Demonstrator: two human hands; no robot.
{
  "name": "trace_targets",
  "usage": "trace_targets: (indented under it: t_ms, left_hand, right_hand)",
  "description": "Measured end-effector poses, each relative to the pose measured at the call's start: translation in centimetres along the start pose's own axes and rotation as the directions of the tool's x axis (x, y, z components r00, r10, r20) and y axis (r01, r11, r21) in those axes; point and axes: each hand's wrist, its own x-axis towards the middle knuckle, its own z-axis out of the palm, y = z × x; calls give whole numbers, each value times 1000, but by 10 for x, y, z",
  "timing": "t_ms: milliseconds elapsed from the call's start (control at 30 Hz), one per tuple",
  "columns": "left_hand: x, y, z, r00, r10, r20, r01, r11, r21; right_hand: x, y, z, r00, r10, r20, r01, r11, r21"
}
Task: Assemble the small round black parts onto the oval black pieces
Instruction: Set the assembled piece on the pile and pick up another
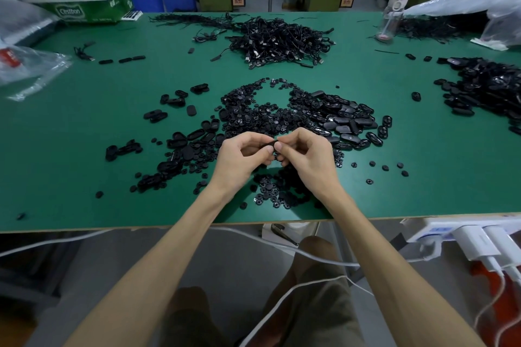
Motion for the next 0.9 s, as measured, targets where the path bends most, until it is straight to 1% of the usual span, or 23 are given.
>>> trace_targets:
  t_ms: [300,633,700,833,900]
  left_hand:
    - [0,1,2,1000,-9,-4,9,999,33]
    - [0,5,4,998,-25,-52,33,988,153]
    - [-1,5,4,998,-20,-55,28,988,154]
    - [0,4,5,998,16,-64,-2,976,219]
    - [0,5,4,998,17,-57,-4,978,211]
  right_hand:
    - [-1,-3,1,1000,-6,12,6,1000,-28]
    - [-4,-9,2,999,-35,33,39,994,-103]
    - [-4,-10,1,999,-33,30,36,994,-104]
    - [-4,-10,2,999,-23,39,29,989,-143]
    - [-4,-11,2,999,-26,33,31,988,-149]
